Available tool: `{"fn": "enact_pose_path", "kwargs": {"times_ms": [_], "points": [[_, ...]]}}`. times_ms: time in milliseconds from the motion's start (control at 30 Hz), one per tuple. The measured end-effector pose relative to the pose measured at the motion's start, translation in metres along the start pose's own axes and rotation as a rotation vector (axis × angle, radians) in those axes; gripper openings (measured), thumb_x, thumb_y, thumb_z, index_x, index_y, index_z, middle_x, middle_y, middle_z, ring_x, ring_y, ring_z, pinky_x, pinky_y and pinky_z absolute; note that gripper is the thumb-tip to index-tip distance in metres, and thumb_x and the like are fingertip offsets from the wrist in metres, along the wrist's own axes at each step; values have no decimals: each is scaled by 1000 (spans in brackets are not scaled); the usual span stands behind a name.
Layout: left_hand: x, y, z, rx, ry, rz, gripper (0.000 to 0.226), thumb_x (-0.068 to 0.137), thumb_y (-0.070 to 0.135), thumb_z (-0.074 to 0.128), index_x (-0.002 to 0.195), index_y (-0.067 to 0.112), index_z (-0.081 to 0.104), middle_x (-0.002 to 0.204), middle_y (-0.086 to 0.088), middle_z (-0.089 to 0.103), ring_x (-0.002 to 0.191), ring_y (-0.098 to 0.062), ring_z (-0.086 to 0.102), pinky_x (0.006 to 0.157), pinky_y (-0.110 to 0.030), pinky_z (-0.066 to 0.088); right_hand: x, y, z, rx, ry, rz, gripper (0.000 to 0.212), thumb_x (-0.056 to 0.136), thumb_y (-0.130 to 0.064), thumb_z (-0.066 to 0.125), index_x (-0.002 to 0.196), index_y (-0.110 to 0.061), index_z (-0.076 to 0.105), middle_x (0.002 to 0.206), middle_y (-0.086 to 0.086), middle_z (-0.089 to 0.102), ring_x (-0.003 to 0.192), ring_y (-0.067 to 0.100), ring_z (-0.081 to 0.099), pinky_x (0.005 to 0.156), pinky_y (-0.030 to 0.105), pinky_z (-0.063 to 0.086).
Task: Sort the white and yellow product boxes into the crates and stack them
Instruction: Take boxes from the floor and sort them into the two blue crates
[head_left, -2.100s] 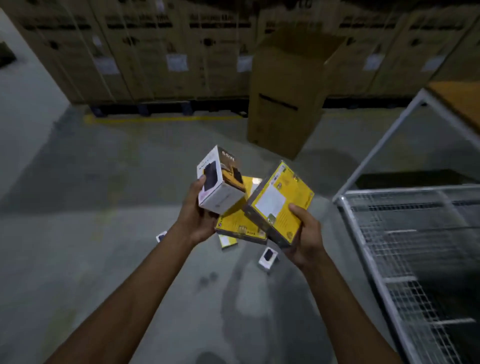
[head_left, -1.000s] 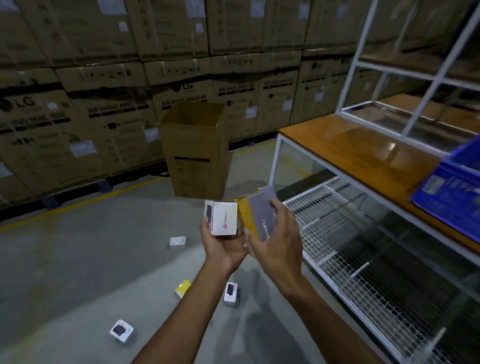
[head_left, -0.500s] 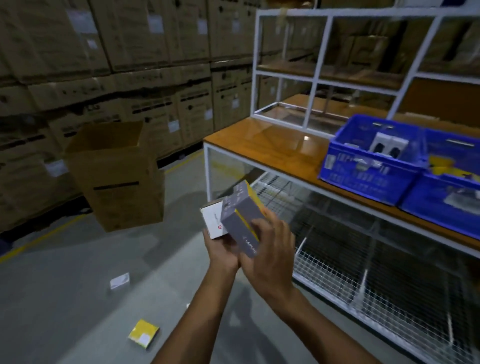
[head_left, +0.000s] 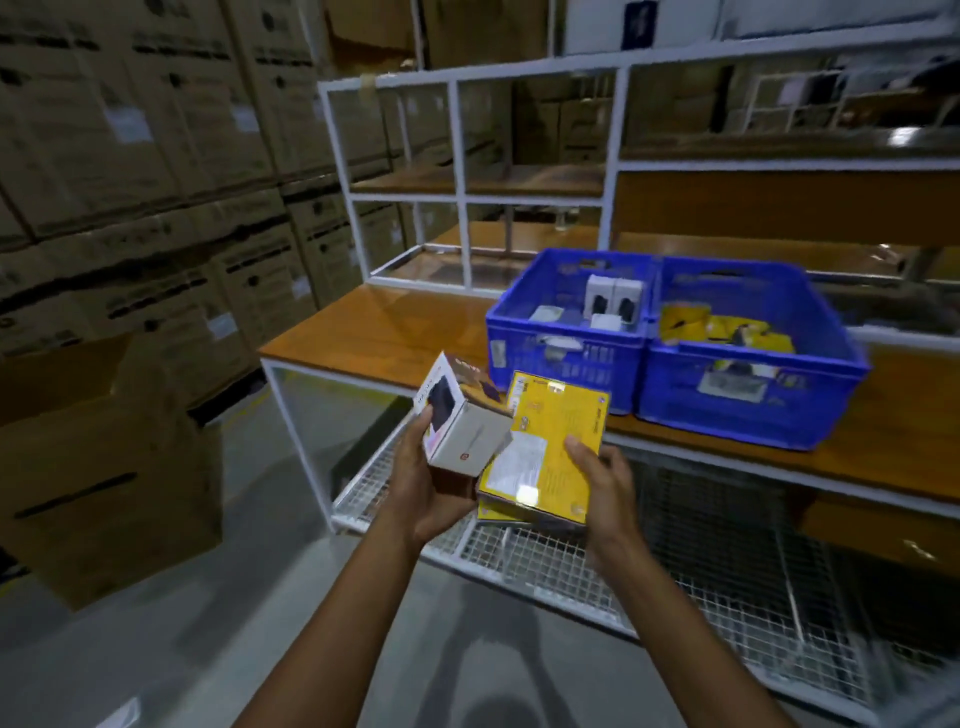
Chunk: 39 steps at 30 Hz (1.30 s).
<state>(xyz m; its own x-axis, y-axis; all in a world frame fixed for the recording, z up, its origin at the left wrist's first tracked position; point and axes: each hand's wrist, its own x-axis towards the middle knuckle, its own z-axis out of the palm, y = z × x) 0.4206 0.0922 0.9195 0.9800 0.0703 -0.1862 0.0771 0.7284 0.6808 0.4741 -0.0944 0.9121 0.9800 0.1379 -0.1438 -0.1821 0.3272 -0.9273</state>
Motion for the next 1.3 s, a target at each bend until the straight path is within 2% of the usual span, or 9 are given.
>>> {"fn": "enact_pose_path", "kwargs": {"times_ms": [67, 133, 367, 467, 600, 700, 1100, 1200, 1300], "points": [[29, -15, 22, 36, -16, 4, 75, 84, 61, 55, 147, 22, 44, 137, -11, 52, 115, -31, 53, 101, -46, 34, 21, -8, -27, 30, 24, -10, 28, 95, -22, 62, 118, -7, 57, 107, 12, 69, 84, 22, 68, 67, 32, 55], [53, -29, 41, 56, -22, 11, 69, 88, 61, 48, 142, 18, 49, 126, -11, 59, 106, -30, 58, 93, -44, 42, 41, -16, -53, 47, 19, -28, 27, 99, -25, 57, 123, -13, 59, 112, 6, 71, 92, 19, 70, 71, 30, 56], [113, -53, 90, 23, -1, 176, 59, 97, 52, 44, 140, 12, 53, 125, -15, 62, 106, -26, 62, 95, -35, 49, 96, -39, -99, 79, 65, 17, 37, 97, -35, 59, 131, -20, 58, 126, 5, 68, 114, 28, 66, 102, 53, 49], [140, -54, 98, 56, 24, 121, 68, 92, 59, 51, 142, 13, 51, 133, -18, 56, 113, -29, 56, 108, -43, 35, 117, -43, -106, 106, 80, 36, 38, 97, -34, 59, 131, -19, 57, 125, 7, 69, 112, 30, 66, 100, 55, 50], [187, -50, 105, 76, 134, 9, 68, 86, 66, 53, 123, 10, 66, 109, -16, 71, 101, -31, 65, 104, -50, 40, 148, -49, -104, 68, 105, 9, 44, 93, -30, 66, 129, -12, 48, 123, 11, 67, 109, 33, 66, 96, 56, 52], [224, -40, 114, 99, 154, 21, 58, 90, 63, 49, 104, 10, 69, 90, -14, 75, 81, -27, 71, 87, -44, 49, 174, -58, -97, 30, 117, -27, 48, 89, -29, 71, 128, -13, 49, 121, 9, 67, 107, 29, 67, 95, 51, 54], [381, 51, 142, 1, 85, -13, 58, 91, 64, 46, 108, 14, 69, 95, -13, 73, 88, -27, 67, 83, -43, 52, 327, -112, -36, 50, 184, -107, 45, 93, -28, 67, 130, -15, 45, 116, 7, 68, 103, 29, 68, 93, 53, 55], [414, 66, 136, -72, 112, -60, 69, 91, 71, 38, 116, 14, 67, 101, -16, 71, 100, -28, 63, 91, -44, 48, 357, -114, -21, 33, 217, -102, 45, 92, -31, 68, 129, -18, 46, 117, 7, 68, 103, 30, 68, 92, 56, 55], [435, 68, 130, -159, 149, -108, 80, 93, 74, 20, 110, 7, 61, 87, -23, 73, 80, -34, 72, 69, -46, 59, 380, -118, -14, 42, 253, -92, 45, 91, -32, 69, 127, -19, 47, 116, 6, 68, 100, 30, 69, 88, 54, 57]]}}
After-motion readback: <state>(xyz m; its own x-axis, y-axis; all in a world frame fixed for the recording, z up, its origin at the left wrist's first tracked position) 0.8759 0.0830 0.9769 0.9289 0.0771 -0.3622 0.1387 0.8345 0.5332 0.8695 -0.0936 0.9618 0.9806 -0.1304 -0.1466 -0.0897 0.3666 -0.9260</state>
